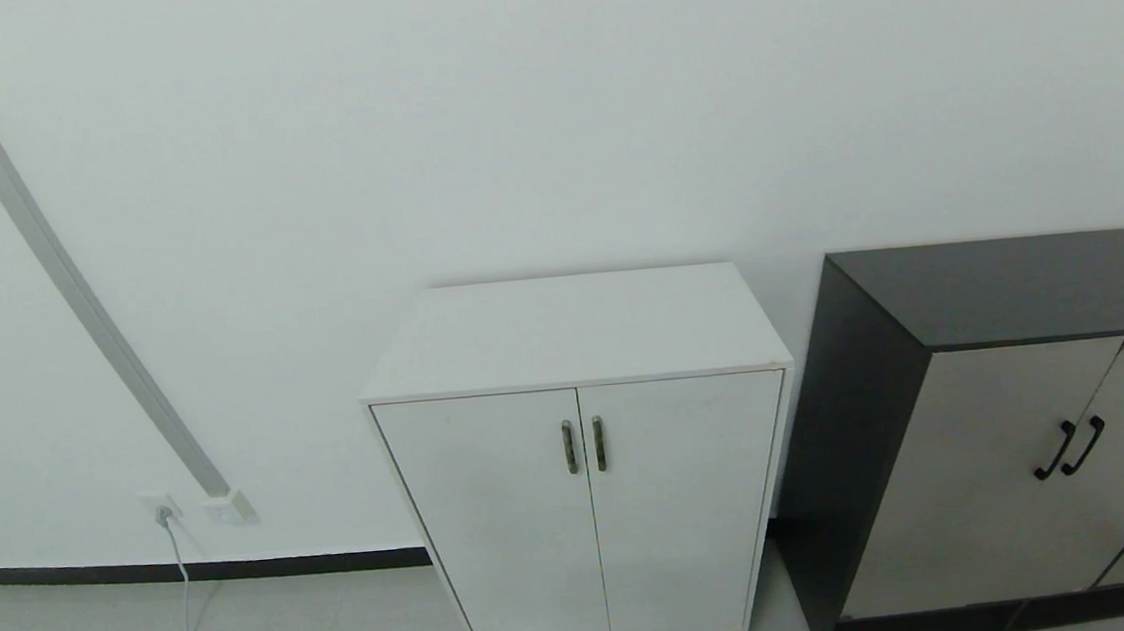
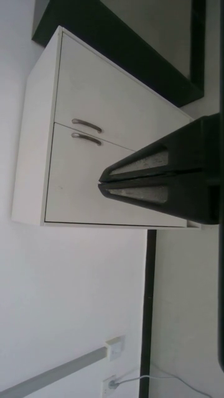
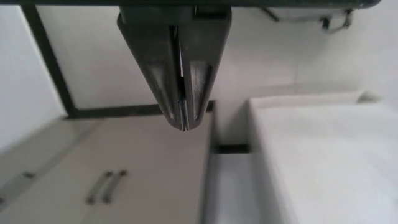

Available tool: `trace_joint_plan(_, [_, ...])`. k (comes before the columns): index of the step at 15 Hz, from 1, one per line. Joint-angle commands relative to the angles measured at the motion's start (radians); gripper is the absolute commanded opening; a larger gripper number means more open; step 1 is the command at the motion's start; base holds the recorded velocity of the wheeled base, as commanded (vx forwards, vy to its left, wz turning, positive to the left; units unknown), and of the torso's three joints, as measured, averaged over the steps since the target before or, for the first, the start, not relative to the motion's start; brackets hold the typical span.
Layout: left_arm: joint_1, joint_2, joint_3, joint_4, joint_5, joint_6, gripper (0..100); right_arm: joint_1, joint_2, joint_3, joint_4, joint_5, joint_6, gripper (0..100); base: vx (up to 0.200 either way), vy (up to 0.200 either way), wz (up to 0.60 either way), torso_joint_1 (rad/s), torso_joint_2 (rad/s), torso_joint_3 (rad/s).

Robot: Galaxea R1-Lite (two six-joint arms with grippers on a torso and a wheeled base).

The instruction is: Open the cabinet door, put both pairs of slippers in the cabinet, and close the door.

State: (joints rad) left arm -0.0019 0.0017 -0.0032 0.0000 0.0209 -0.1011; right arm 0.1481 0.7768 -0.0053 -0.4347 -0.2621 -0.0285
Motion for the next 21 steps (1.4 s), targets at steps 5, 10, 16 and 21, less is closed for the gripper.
trace_joint_plan(5, [0.0, 0.0, 0.0, 0.0, 0.001, 0.0, 0, 0.001, -0.416, -0.061, 0.399, 0.325, -0.065, 0, 0.0, 0.0, 0.0, 0.0, 0.0, 0.0])
trace_joint_plan(10, [0.0, 0.0, 0.0, 0.0, 0.001, 0.0, 0, 0.03, -0.455, 0.005, 0.439, 0.366, -0.08, 0, 0.0, 0.0, 0.0, 0.0, 0.0, 0.0])
trace_joint_plan(16, [0.0, 0.0, 0.0, 0.0, 0.001, -0.002, 0, -0.082, -0.567, 0.005, 0.438, 0.36, -0.077, 0, 0.0, 0.0, 0.0, 0.0, 0.0, 0.0])
trace_joint_plan(21, [0.0, 0.0, 0.0, 0.002, 0.001, -0.002, 0, -0.143, -0.706, 0.005, 0.438, 0.362, -0.048, 0, 0.0, 0.0, 0.0, 0.0, 0.0, 0.0])
